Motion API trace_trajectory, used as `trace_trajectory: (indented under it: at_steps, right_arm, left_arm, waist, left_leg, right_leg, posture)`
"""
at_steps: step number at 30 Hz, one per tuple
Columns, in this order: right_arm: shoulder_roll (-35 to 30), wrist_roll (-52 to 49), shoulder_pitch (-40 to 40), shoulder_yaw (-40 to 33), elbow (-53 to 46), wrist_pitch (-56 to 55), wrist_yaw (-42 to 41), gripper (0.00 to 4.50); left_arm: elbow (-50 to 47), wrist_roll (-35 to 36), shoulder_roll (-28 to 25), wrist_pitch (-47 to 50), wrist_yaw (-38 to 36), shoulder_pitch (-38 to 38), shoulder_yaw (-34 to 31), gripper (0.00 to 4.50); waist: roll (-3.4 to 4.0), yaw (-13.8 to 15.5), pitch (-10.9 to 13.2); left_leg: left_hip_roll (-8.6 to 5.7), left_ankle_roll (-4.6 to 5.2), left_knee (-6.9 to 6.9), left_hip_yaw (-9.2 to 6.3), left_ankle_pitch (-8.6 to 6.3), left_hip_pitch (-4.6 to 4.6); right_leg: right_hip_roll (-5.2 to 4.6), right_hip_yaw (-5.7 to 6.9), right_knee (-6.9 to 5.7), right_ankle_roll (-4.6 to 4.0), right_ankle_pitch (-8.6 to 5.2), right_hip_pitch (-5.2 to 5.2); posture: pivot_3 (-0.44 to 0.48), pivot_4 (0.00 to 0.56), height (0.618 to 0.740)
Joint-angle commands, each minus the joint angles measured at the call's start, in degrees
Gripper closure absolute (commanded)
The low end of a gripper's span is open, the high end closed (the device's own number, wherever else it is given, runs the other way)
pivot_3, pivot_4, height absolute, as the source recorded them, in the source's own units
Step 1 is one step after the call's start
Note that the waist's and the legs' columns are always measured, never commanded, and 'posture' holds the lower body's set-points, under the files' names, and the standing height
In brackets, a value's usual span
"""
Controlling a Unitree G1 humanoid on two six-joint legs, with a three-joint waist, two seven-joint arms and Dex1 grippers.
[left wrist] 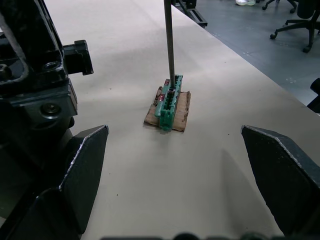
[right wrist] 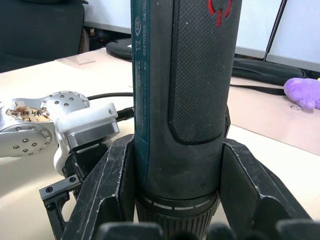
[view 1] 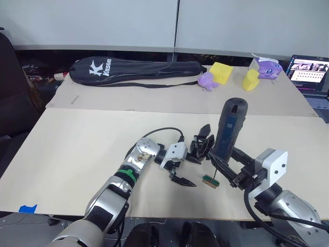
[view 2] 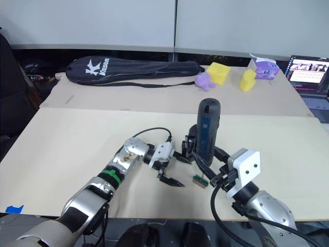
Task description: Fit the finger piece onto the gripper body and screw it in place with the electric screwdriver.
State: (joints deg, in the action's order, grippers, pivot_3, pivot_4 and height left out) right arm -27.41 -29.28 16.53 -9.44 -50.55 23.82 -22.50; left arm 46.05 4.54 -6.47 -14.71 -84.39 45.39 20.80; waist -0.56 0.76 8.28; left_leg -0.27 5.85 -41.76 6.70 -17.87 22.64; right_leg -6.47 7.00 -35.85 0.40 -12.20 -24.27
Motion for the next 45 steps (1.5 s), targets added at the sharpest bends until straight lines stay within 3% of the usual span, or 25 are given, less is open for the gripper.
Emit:
trace_trajectory:
  at_steps: [1,45]
  right_arm:
    - [-0.2,-0.4,-0.6,-1.6,-4.0,-2.1,-0.1,2.6]
    - [0.0,-4.2,-1.8,-2.7,-4.7,-0.1,2.8,2.6]
  left_arm:
    - [0.0,0.1,0.6,-0.9,0.1,1.6,-0.9,0.0]
    - [-0.7,0.4,0.7,0.0,-0.4,1.1,-0.8,0.0]
  waist:
    - [0.0,0.0,0.0]
    - [0.0,0.0,0.0]
  left_leg:
    - [0.0,0.0,0.0,0.0,0.0,0.0]
    - [0.0,0.0,0.0,0.0,0.0,0.0]
  right_leg:
    - [0.0,0.0,0.0,0.0,0.0,0.0]
    - [0.0,0.0,0.0,0.0,0.0,0.0]
  posture:
    - [0.0,0.15,0.74]
    - [0.0,0.15,0.74]
